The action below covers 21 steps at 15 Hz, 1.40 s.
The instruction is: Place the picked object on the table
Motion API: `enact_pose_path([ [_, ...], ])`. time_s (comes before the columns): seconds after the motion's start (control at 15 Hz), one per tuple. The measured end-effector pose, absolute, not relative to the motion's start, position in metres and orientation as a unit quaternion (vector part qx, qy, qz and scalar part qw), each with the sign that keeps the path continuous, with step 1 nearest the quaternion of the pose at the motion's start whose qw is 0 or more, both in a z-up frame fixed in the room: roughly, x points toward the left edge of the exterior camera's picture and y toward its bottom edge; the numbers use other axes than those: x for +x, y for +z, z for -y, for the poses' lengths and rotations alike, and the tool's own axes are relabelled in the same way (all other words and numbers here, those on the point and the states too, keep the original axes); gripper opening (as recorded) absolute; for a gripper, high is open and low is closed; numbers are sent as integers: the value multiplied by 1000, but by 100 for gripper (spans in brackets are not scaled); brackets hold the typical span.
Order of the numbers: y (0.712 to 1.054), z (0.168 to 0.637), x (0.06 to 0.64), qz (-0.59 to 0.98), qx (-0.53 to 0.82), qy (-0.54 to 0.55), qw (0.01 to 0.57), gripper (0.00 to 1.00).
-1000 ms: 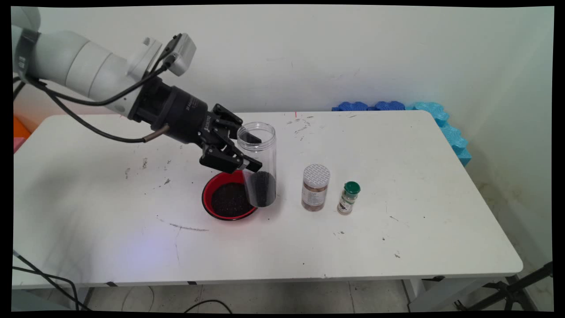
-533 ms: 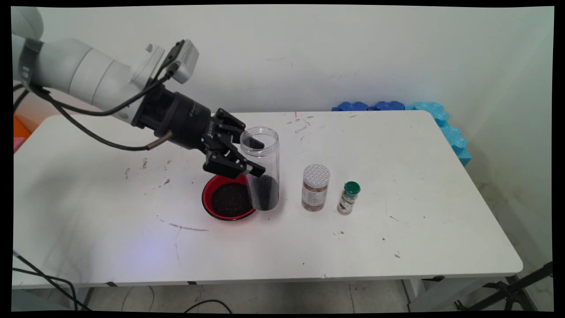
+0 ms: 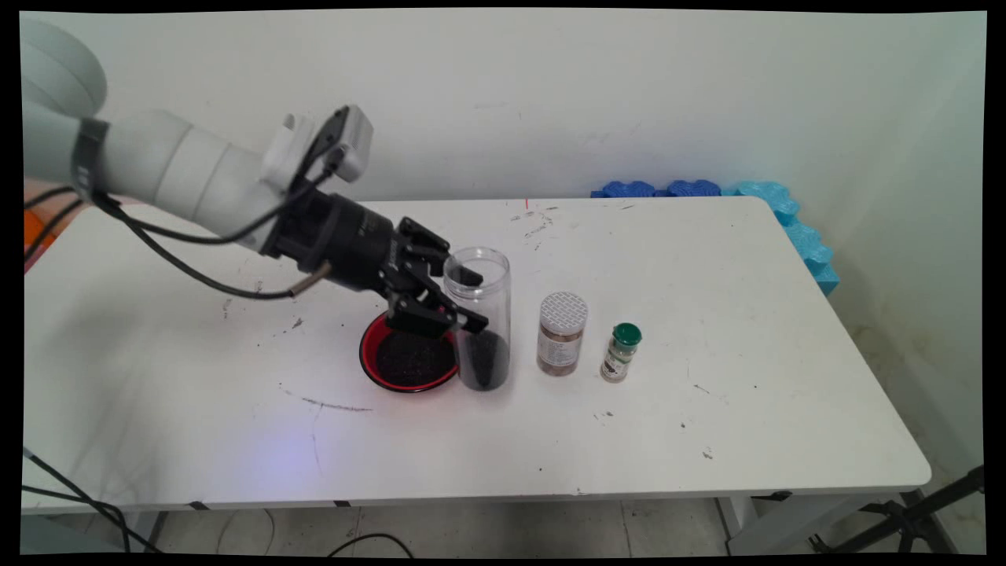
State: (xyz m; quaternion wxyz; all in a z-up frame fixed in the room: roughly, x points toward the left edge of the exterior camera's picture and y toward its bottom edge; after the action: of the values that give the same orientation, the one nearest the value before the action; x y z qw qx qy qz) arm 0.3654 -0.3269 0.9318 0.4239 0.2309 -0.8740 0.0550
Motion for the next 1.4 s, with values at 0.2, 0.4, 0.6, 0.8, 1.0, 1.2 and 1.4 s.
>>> enact_pose_path([
  [0.2, 918, 324, 358, 873, 240, 53, 423, 0],
  [0.4, 905, 321, 352, 872, 247, 52, 420, 0],
  [0.6, 891, 320, 346, 870, 257, 50, 418, 0],
  [0.8, 883, 319, 342, 869, 263, 49, 417, 0],
  [1.0, 873, 318, 338, 868, 268, 48, 416, 0],
  [1.2, 864, 317, 334, 867, 272, 47, 414, 0],
  [1.4, 857, 317, 333, 867, 276, 48, 411, 0],
])
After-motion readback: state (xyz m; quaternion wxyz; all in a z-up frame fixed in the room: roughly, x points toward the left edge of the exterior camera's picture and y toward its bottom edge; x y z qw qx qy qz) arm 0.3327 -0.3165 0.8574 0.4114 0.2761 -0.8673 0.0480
